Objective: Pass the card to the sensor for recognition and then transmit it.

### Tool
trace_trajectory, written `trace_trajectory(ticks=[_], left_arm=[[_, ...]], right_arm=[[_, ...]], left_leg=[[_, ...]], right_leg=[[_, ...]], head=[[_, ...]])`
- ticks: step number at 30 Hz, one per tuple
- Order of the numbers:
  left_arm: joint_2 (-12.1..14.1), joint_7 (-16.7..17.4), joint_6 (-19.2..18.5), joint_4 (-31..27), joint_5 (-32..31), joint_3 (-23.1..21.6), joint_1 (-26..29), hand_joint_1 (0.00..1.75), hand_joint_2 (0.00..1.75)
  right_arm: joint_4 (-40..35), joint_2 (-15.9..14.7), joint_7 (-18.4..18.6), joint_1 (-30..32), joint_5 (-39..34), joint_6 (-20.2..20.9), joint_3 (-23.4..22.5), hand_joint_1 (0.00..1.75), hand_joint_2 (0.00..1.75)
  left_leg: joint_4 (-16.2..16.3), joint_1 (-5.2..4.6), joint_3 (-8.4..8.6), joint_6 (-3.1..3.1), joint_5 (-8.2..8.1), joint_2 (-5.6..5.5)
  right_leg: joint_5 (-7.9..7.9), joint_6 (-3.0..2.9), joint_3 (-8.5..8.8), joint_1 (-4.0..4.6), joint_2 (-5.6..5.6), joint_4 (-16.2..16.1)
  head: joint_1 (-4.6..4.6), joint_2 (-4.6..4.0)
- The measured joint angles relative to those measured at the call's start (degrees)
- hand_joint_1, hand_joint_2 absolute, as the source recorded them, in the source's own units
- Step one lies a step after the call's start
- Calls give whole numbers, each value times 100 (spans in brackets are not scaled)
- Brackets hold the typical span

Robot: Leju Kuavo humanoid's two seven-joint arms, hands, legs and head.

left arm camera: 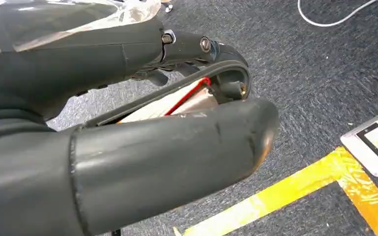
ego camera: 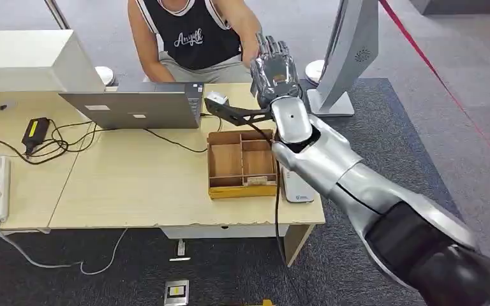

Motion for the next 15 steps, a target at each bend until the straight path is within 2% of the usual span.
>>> trace_trajectory(ticks=[7, 15], left_arm=[[7, -17, 0, 0, 31, -2, 9, 0, 0], [22, -55, 7, 0, 57, -2, 54, 0, 0]], right_arm=[[373, 323, 31, -153, 0, -17, 72, 175, 175], [738, 489, 120, -243, -55, -11, 83, 175, 175]], left_leg=[[0, 0, 1, 0, 0, 0], [0, 0, 2, 0, 0, 1]], right_leg=[[0, 0, 0, 0, 0, -2], [0, 0, 0, 0, 0, -2]], head=[[2, 0], [0, 0]])
